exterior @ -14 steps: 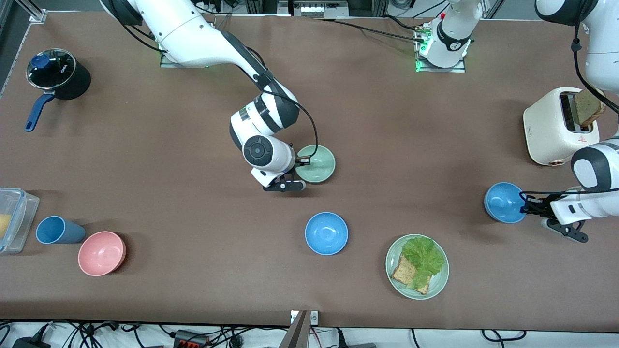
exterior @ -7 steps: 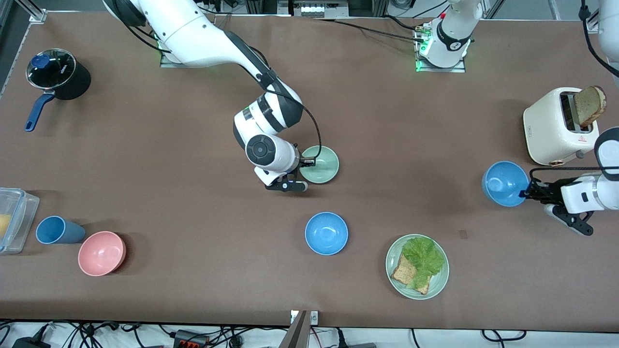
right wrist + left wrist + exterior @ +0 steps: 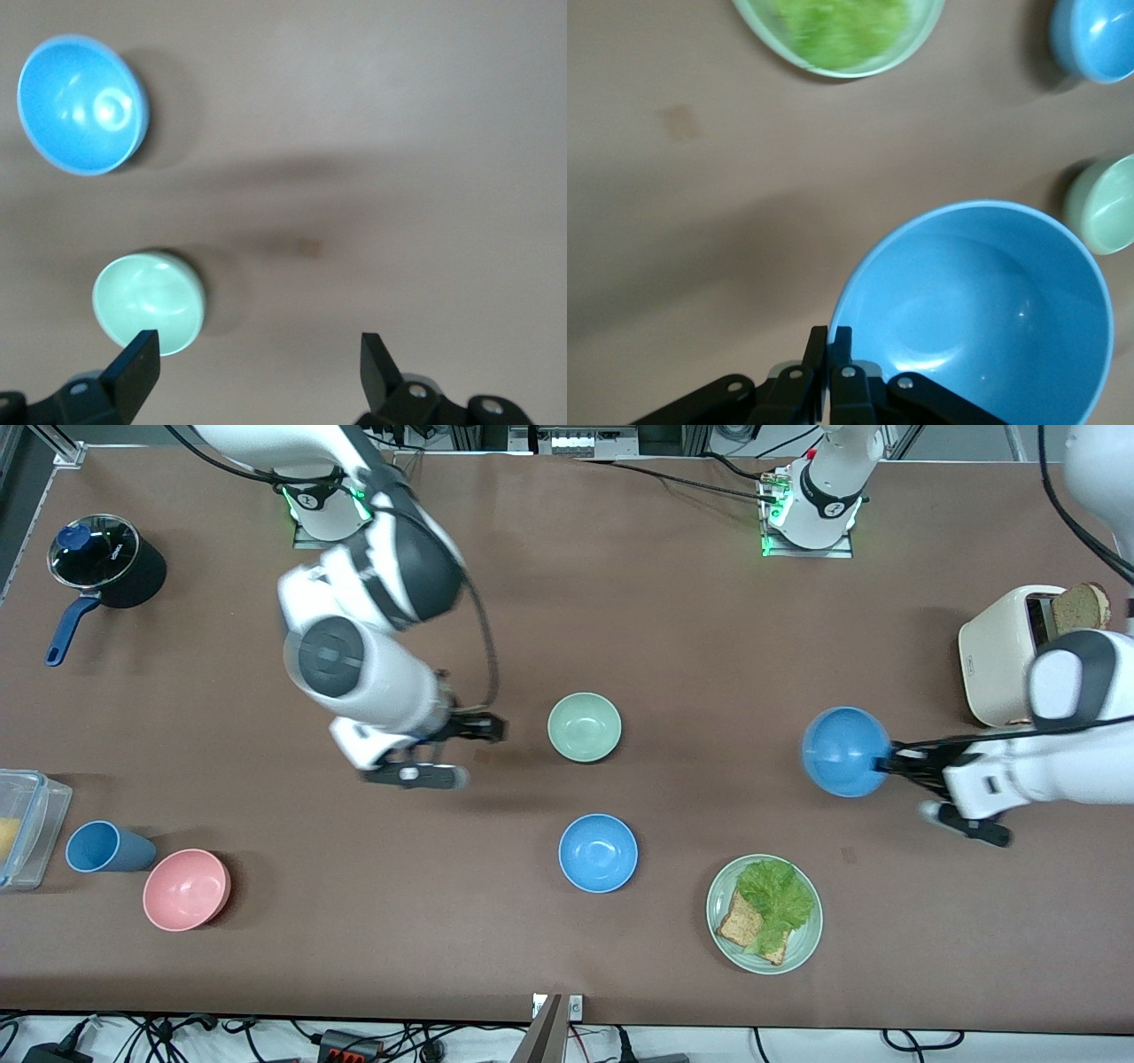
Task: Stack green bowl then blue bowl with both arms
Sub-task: 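Release the green bowl with the right gripper while the left gripper carries the blue bowl, then lower the blue bowl into the green bowl with the left gripper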
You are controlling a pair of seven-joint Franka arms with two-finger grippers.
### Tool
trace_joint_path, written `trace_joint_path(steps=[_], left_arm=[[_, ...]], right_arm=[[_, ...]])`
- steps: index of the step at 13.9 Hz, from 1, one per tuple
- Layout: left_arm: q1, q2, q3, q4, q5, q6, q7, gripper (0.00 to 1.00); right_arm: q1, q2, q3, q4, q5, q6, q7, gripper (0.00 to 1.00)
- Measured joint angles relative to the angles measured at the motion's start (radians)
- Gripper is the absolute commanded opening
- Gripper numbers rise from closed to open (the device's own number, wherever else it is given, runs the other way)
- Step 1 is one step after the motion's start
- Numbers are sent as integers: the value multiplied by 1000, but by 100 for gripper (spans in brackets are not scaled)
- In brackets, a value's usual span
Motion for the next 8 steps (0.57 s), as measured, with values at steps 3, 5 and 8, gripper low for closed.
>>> trace_joint_path(steps=[3, 5, 8], left_arm=[[-9, -13, -133, -28, 0, 26, -280, 0], [-12, -19, -198, -78, 0, 111, -433, 0], [-64, -27, -260, -190, 0, 297, -660, 0]], right_arm=[[-26, -36, -106, 5, -12, -58, -166, 100], [-69, -36, -155, 5, -13, -69, -234, 100], [-151, -48, -180, 10, -13, -69, -297, 100]])
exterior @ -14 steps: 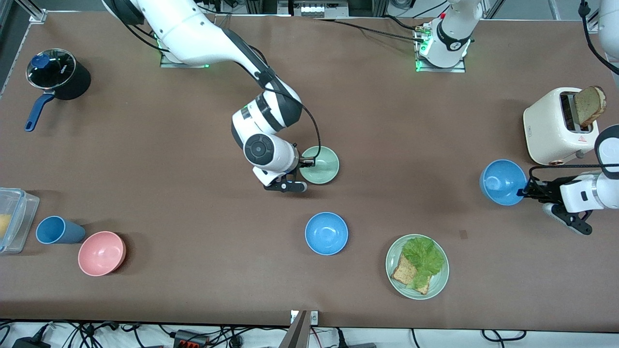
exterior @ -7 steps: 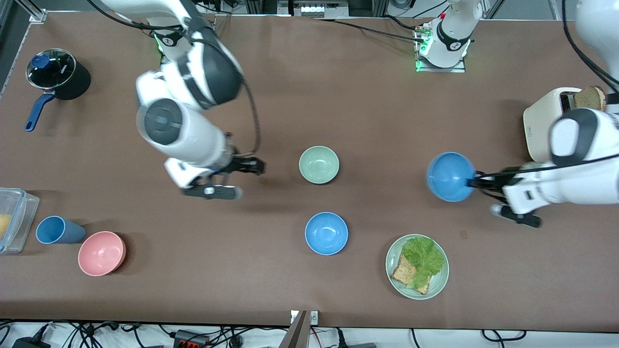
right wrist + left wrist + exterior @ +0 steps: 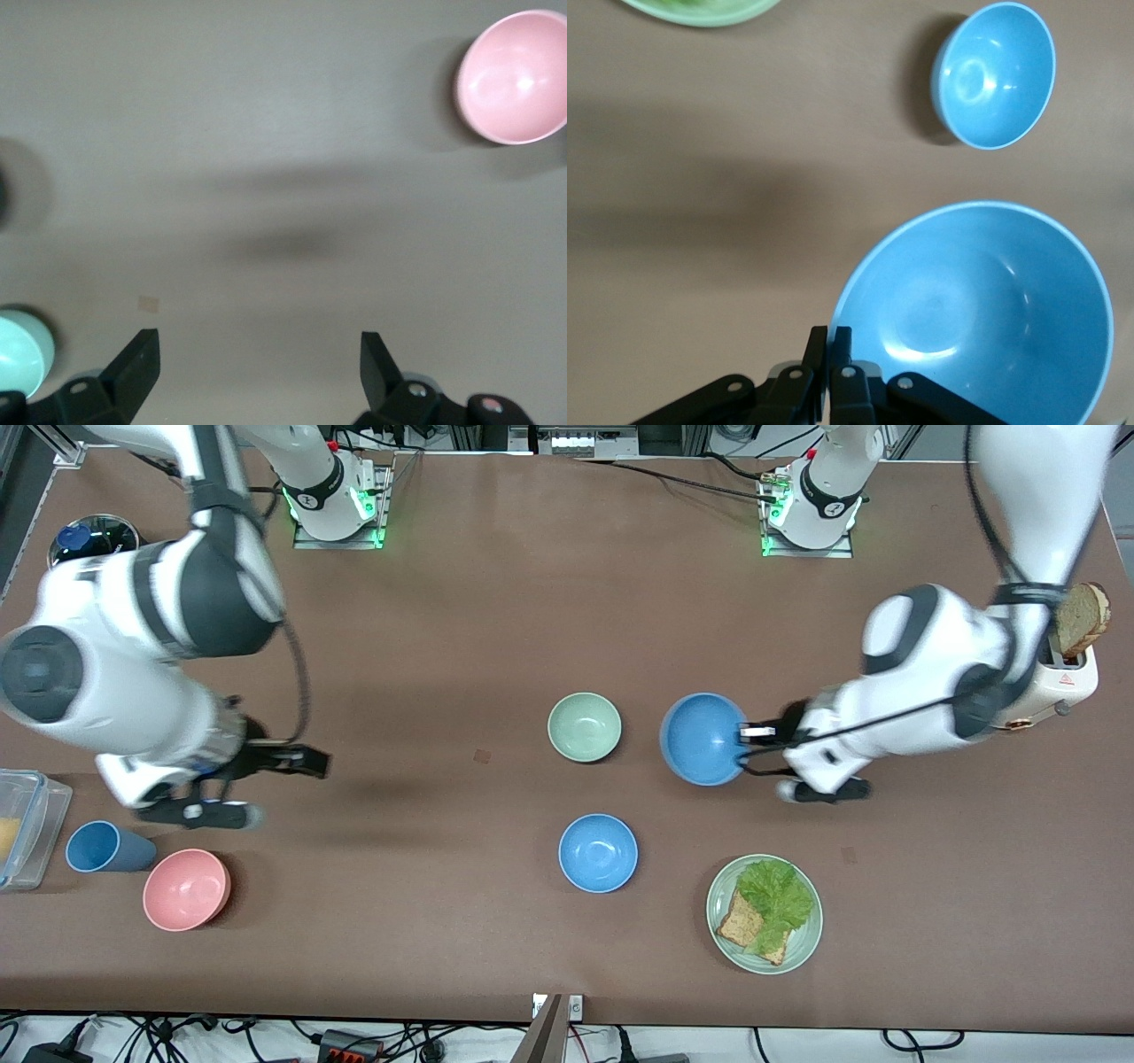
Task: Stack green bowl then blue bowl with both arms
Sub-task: 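Lower the blue bowl into the green bowl with the left gripper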
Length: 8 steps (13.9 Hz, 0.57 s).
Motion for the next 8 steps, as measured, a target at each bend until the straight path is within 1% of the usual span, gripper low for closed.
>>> trace_joint_path(steps=[4, 6, 7, 8], left_arm=[[-136, -47, -6, -203, 0, 305, -247, 0], [-179, -60, -6, -260, 1, 368, -306, 0], [-197, -61, -6, -276, 7, 400, -333, 0], [-209, -61, -5, -290, 25, 425, -359, 0]], right_arm=[[-96, -66, 0, 4, -4, -4, -8, 100], [-146, -102, 5, 4, -10, -10, -66, 100], [-178, -120, 24, 3, -23, -16, -88, 100], [-216, -138, 58, 1, -44, -20, -103, 100]])
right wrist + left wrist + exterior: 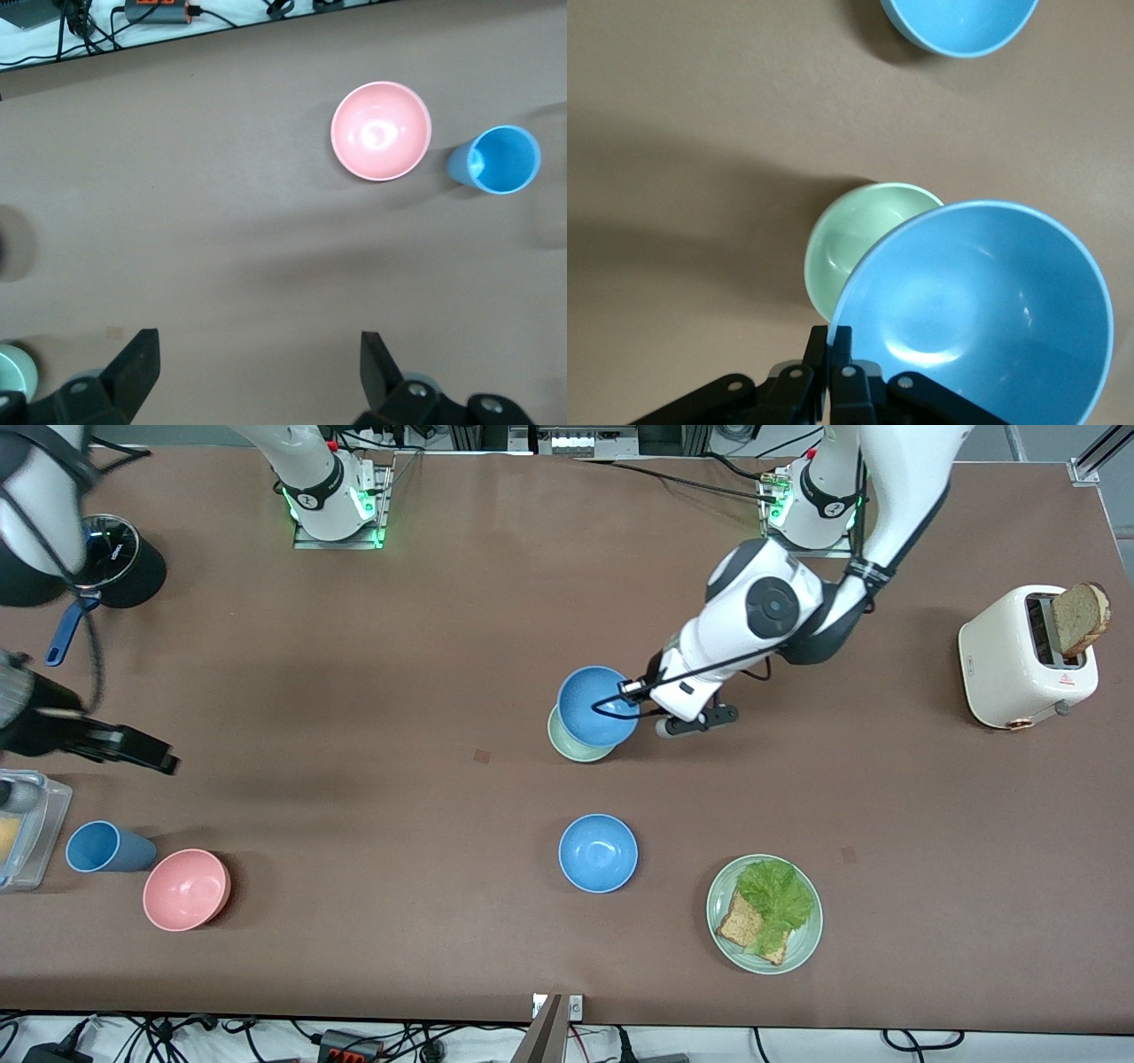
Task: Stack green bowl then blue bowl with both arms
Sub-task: 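Lower the blue bowl into the green bowl with the left gripper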
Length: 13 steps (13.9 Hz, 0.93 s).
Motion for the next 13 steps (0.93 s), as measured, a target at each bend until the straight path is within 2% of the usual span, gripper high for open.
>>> trace_joint_path(steps=[2, 7, 10, 13], left_arm=[[-12, 2, 4, -19, 57, 29, -51, 0], [-18, 51, 8, -30, 218, 78, -149, 0], [-46, 93, 11, -24, 307, 114, -233, 0], [-61, 116, 26, -12, 346, 117, -249, 0]], right_arm=[[-69, -33, 68, -13, -38, -4, -26, 100], [-173, -101, 153, -76, -69, -5, -108, 100], [-188, -116, 172, -96, -107, -5, -118, 100], [-188, -144, 181, -146, -118, -8, -118, 100]])
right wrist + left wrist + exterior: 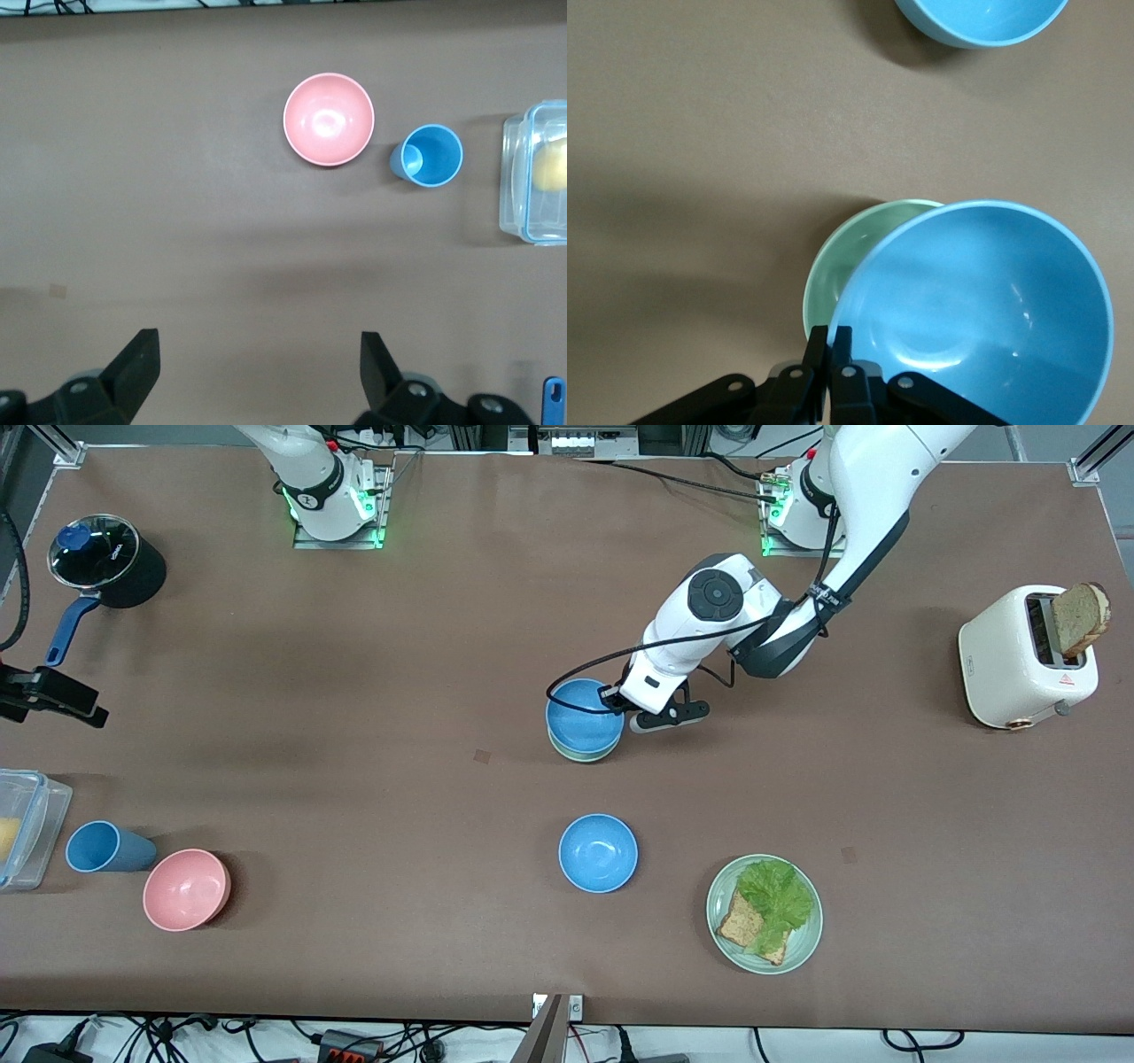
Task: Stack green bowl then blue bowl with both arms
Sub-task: 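Lower the blue bowl into the green bowl with the left gripper, then open the left gripper and lift it off the stacked bowls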
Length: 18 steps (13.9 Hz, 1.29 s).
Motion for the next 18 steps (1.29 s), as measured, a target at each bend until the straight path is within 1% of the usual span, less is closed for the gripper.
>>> trace_joint_path(steps=[2, 4, 5, 6, 7, 8, 10, 15, 18], left_arm=[[-7, 8, 14, 3, 20, 1, -8, 0], [-9, 12, 20, 3, 39, 1, -10, 0], [-10, 15, 21, 3, 49, 1, -13, 6], [-10, 19, 22, 3, 54, 1, -24, 19], [-11, 21, 23, 3, 55, 1, -42, 27], [-14, 21, 23, 4, 55, 2, -65, 34], [-18, 21, 23, 17, 55, 2, -96, 43], [2, 12, 29, 51, 56, -9, -107, 47], [54, -12, 17, 106, 58, -120, -67, 48]], right_arm=[[0, -45, 0, -70, -1, 5, 0, 100], [-1, -102, 0, -162, -4, 46, 0, 100], [-1, -128, 0, -206, -5, 68, 0, 100], [-1, -152, 0, -243, -7, 82, 0, 100], [-1, -168, 1, -266, -14, 89, -1, 100], [-1, -178, 2, -278, -25, 91, -1, 100], [0, -185, 10, -283, -35, 91, -2, 100], [0, -195, 25, -283, -35, 48, -2, 100], [-1, -202, 24, -283, -35, 26, -2, 100]])
